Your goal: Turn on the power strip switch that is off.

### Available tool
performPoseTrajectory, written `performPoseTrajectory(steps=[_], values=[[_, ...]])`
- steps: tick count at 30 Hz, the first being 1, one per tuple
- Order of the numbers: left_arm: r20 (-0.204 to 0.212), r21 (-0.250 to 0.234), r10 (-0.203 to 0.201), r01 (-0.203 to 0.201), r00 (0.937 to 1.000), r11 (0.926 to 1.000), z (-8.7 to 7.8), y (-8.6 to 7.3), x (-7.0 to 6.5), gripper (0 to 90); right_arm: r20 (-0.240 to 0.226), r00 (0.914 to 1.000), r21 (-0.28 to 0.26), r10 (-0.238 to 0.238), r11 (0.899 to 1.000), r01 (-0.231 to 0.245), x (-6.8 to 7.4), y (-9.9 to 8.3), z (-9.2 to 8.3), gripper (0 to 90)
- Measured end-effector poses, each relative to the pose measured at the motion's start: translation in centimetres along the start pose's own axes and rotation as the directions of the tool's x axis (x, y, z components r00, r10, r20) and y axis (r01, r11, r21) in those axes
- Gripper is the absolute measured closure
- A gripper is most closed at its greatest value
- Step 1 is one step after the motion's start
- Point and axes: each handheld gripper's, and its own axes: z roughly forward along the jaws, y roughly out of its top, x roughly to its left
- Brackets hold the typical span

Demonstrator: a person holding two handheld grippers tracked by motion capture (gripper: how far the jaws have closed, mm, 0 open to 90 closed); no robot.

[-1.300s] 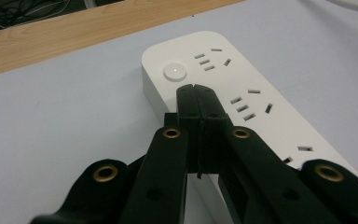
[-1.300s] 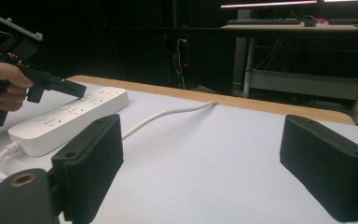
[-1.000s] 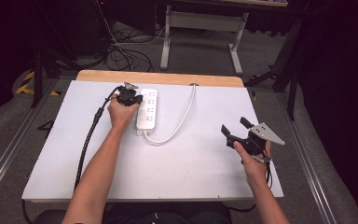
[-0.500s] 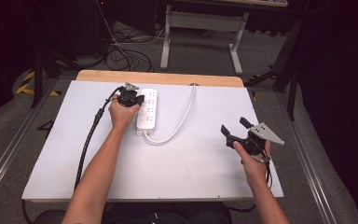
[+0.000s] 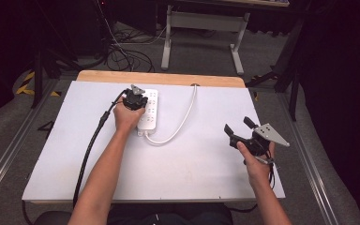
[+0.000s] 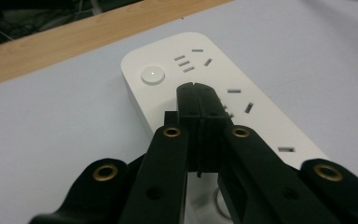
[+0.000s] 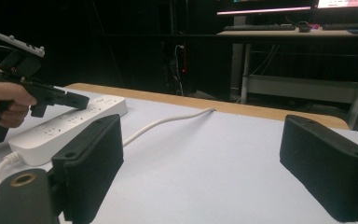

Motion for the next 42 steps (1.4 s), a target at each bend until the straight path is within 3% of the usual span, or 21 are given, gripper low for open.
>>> performPoseTrajectory(steps=[5, 7, 8, 14, 20, 23, 27, 31, 34, 39, 42], values=[[0.01, 0.011, -0.029, 0.029, 0.9995, 0.9995, 0.0, 0.0, 0.2, 90.0, 0.004, 1.0, -0.008, -0.002, 1.0, 0.002, 0.0, 0.1, -0.3, 13.7], [-0.03, 0.023, 0.019, -0.018, 0.9994, 0.9996, 0.1, 0.2, -0.4, 90.0, 0.007, 1.0, -0.014, 0.004, 1.0, -0.004, 0.0, 0.2, -0.5, 13.7], [-0.03, 0.023, 0.019, -0.018, 0.9994, 0.9996, 0.1, 0.2, -0.4, 90.0, 0.007, 1.0, -0.014, 0.004, 1.0, -0.004, 0.0, 0.2, -0.5, 13.7], [0.005, 0.01, -0.033, 0.033, 0.9994, 0.9994, 0.1, 0.1, 0.2, 90.0, 0.011, 0.9999, -0.006, -0.001, 1.0, 0.001, -0.1, 0.1, -0.6, 13.7], [0.005, 0.008, -0.042, 0.042, 0.9991, 0.9991, 0.1, 0.1, 0.1, 90.0, 0.008, 1.0, 0.004, -0.005, 1.0, 0.005, 0.0, 0.0, -0.4, 13.9], [0.028, 0.018, -0.078, 0.077, 0.9966, 0.9968, 0.0, 0.2, 0.4, 90.0, 0.007, 1.0, 0.005, 0.001, 1.0, -0.001, 0.1, -0.1, -0.3, 13.9], [0.026, 0.056, -0.057, 0.055, 0.998, 0.9969, -0.2, 1.0, 0.5, 90.0, 0.004, 1.0, 0.009, -0.008, 1.0, 0.008, 0.1, -0.1, -0.2, 13.9], [0.035, 0.021, -0.07, 0.069, 0.997, 0.9974, -0.9, 1.4, 0.7, 90.0, -0.001, 1.0, 0.014, -0.01, 1.0, 0.01, 0.2, -0.2, 0.0, 13.9], [0.046, -0.037, -0.066, 0.068, 0.9967, 0.997, -2.3, 1.7, 0.9, 90.0, 0.0, 1.0, 0.017, -0.009, 1.0, 0.009, 0.1, -0.2, 0.2, 13.9], [0.063, -0.055, -0.033, 0.036, 0.9975, 0.9978, -3.6, 1.8, 1.0, 90.0, 0.002, 1.0, 0.015, -0.009, 1.0, 0.009, 0.2, -0.2, 0.2, 13.9], [0.055, -0.059, -0.036, 0.04, 0.9978, 0.9975, -4.5, 1.2, 1.3, 90.0, 0.001, 1.0, 0.015, -0.008, 1.0, 0.008, 0.3, -0.2, 0.1, 14.2]])
